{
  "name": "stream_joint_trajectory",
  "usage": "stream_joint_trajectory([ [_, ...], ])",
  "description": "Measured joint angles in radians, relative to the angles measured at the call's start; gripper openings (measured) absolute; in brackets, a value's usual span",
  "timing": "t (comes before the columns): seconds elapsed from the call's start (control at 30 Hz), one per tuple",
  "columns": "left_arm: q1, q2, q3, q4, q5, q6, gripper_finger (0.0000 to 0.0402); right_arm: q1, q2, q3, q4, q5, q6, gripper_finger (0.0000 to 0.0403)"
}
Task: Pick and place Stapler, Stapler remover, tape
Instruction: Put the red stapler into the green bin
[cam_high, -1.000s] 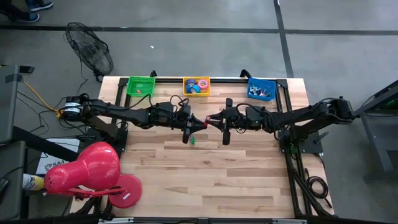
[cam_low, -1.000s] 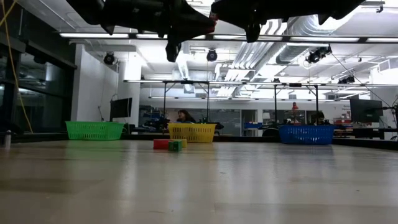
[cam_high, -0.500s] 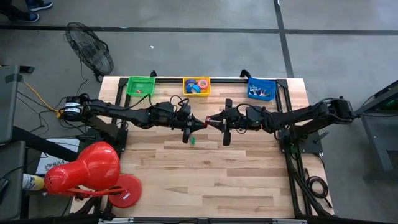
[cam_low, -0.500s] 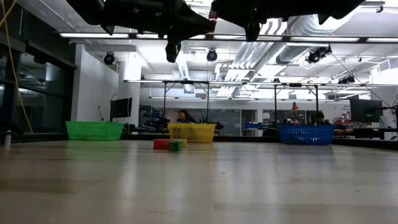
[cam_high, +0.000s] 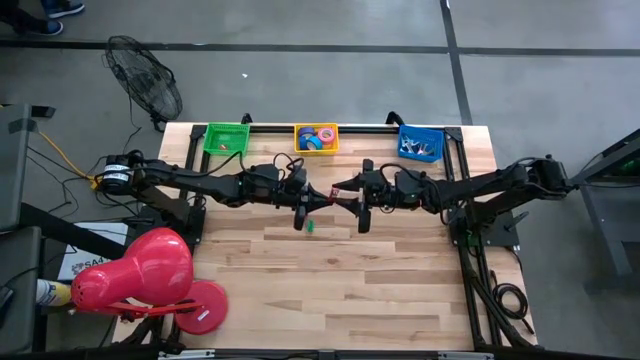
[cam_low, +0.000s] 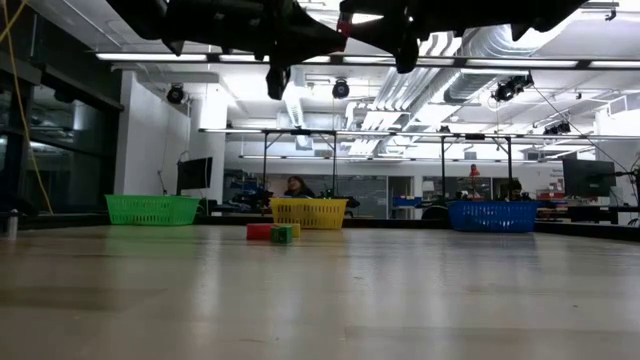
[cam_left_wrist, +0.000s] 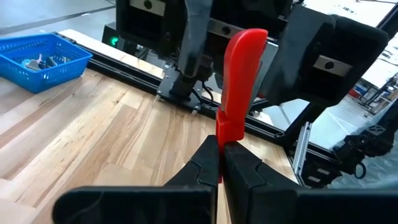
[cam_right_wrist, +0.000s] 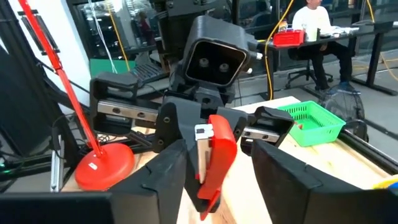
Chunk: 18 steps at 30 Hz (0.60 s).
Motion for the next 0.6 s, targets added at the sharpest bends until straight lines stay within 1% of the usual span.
stream_joint_trajectory([
  [0.17,0.000,0.000,0.000,-0.002,-0.035,0.000,0.0001,0.000,-0.012,0.000,-0.007,-0.036,0.001,0.0208],
  [0.33,0.013,0.000,0.000,-0.010,-0.110,0.000,0.0000,0.000,-0.090,0.000,-0.096,-0.054,-0.001,0.0235],
  [0.43,0.040,0.000,0.000,-0.021,-0.150,-0.009,0.0000,-0.003,-0.159,0.000,-0.197,-0.032,-0.002,0.0240],
  [0.53,0.079,0.000,0.000,-0.031,-0.178,-0.015,0.0000,-0.002,-0.238,0.000,-0.311,0.023,-0.003,0.0238],
  [0.6,0.109,0.000,0.000,-0.030,-0.179,-0.015,0.0000,-0.002,-0.290,0.000,-0.387,0.056,-0.004,0.0237],
])
